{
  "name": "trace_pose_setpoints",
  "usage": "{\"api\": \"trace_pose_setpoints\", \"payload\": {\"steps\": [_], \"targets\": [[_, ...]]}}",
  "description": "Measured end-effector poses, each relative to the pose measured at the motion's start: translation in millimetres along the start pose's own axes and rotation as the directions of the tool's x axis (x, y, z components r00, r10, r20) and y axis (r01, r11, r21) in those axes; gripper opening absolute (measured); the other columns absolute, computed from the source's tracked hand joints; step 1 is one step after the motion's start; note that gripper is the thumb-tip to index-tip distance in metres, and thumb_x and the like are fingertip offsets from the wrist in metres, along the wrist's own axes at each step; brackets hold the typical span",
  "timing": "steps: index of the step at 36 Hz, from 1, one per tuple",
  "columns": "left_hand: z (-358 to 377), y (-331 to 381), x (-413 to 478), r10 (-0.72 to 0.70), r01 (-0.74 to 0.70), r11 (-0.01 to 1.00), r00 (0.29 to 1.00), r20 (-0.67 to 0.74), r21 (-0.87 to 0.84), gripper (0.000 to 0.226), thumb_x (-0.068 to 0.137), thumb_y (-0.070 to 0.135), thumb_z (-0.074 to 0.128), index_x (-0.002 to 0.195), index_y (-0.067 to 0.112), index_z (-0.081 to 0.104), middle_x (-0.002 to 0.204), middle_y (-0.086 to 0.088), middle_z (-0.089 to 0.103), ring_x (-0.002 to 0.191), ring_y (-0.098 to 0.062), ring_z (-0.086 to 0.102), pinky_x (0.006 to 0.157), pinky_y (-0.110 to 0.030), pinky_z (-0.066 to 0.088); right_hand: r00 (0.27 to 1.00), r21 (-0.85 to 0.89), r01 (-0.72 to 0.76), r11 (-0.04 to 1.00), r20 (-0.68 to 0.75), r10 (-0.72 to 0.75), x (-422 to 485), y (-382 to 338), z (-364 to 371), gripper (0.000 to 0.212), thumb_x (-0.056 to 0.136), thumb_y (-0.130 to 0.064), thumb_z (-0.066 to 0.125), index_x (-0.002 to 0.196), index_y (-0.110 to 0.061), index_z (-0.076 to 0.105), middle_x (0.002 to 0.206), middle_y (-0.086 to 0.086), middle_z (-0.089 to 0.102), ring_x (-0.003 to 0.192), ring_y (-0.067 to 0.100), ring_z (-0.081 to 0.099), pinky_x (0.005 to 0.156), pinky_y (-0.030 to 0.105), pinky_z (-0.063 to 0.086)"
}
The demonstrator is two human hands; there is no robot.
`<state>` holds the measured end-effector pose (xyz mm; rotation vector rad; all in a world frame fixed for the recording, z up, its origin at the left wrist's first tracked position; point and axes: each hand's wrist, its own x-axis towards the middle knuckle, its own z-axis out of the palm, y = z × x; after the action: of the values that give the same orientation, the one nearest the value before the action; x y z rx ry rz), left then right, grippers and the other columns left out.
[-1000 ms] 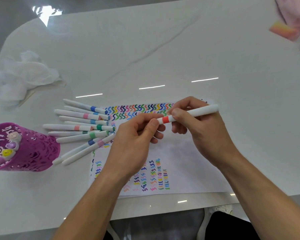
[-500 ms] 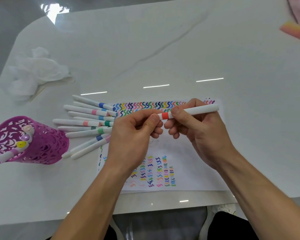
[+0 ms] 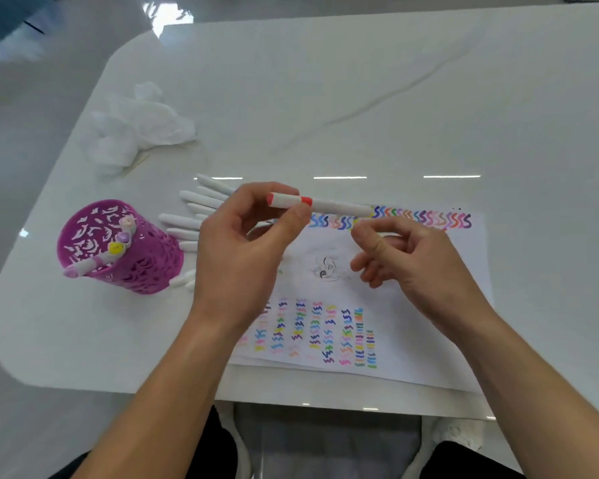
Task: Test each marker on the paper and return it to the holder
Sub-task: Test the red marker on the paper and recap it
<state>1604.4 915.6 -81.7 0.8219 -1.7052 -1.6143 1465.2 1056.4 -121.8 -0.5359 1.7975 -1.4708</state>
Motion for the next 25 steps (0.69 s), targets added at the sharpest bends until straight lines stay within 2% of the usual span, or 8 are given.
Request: {"api": "trace_pose_setpoints", "payload": {"steps": [3,6,8,10,13,18,22,25], "targets": [[-9.3,7.1,-2.9,0.098,-0.096,0.995,0.992,-0.075,0.031,0.014,0.095,0.01,0.068,0.108,0.01,0.07,0.104,0.0,0.076,0.101,-0.013,0.072,0.087,-0.027,0.056,1.0,-0.206,0.004,0.979,0.028,0.002,-0.6,6.4,-0.7,0.023,0.089,-0.047,0.075,0.098,-0.025,0.075,0.077,-0.002,0.079,0.066,0.012,0.073,0.067,0.028,0.058],[-19.5,11.0,-7.0,0.247,-0.216,0.951,0.961,-0.124,0.221,0.02,0.101,0.02,0.061,0.119,0.016,0.068,0.106,0.004,0.076,0.103,-0.013,0.072,0.09,-0.03,0.057,0.999,-0.36,0.043,0.932,0.046,-0.029,-1.5,11.7,0.5,0.011,0.092,-0.041,0.073,0.091,-0.03,0.075,0.076,-0.01,0.078,0.068,0.007,0.074,0.076,0.036,0.061],[-28.0,12.5,-7.7,0.403,-0.321,0.854,0.906,-0.128,0.41,0.022,0.104,0.023,0.057,0.123,0.017,0.066,0.106,0.005,0.074,0.101,-0.012,0.071,0.087,-0.028,0.056,0.998,-0.393,0.061,0.918,0.038,-0.05,-0.9,11.0,1.9,0.011,0.093,-0.042,0.071,0.089,-0.031,0.074,0.076,-0.013,0.077,0.068,0.005,0.073,0.078,0.039,0.062],[-37.8,12.8,-7.0,0.566,-0.424,0.705,0.819,-0.091,0.569,0.024,0.106,0.019,0.053,0.124,0.011,0.065,0.108,0.002,0.072,0.1,-0.01,0.07,0.086,-0.026,0.055,0.997,-0.418,0.078,0.905,0.031,-0.072,0.8,8.8,2.8,0.014,0.094,-0.043,0.069,0.087,-0.032,0.074,0.075,-0.013,0.077,0.068,0.006,0.072,0.079,0.042,0.062],[-53.1,12.5,-3.9,0.698,-0.482,0.564,0.712,-0.074,0.671,0.025,0.106,0.012,0.049,0.125,0.003,0.064,0.116,-0.001,0.067,0.103,-0.017,0.069,0.086,-0.029,0.054,0.995,-0.454,0.093,0.886,0.02,-0.095,3.1,7.0,3.2,0.018,0.097,-0.04,0.067,0.084,-0.03,0.075,0.076,-0.012,0.076,0.068,0.006,0.071,0.08,0.043,0.061],[-73.0,14.1,-0.8,0.76,-0.404,0.502,0.628,-0.167,0.765,0.03,0.107,0.01,0.047,0.134,0.001,0.058,0.11,0.002,0.061,0.1,-0.019,0.066,0.087,-0.027,0.051,0.994,-0.493,0.1,0.864,0.017,-0.105,4.2,6.4,5.2,0.021,0.099,-0.039,0.066,0.082,-0.029,0.074,0.075,-0.011,0.075,0.068,0.008,0.069,0.079,0.044,0.06],[-80.0,15.4,-5.0,0.73,-0.356,0.499,0.665,-0.161,0.79,0.034,0.107,0.01,0.048,0.138,-0.001,0.054,0.107,-0.01,0.068,0.097,-0.025,0.064,0.089,-0.025,0.048,0.994,-0.51,0.099,0.854,0.014,-0.107,4.0,5.8,6.7,0.021,0.099,-0.038,0.066,0.083,-0.027,0.075,0.074,-0.013,0.074,0.069,0.007,0.069,0.079,0.044,0.06],[-80.4,18.3,-9.0,0.718,-0.366,0.503,0.681,-0.143,0.783,0.036,0.107,0.009,0.047,0.14,-0.003,0.05,0.107,-0.014,0.068,0.097,-0.028,0.065,0.086,-0.038,0.054,0.993,-0.528,0.112,0.842,0.018,-0.121,4.2,4.9,7.8,0.02,0.098,-0.04,0.066,0.083,-0.029,0.075,0.075,-0.015,0.074,0.07,0.007,0.069,0.078,0.043,0.06]]}}
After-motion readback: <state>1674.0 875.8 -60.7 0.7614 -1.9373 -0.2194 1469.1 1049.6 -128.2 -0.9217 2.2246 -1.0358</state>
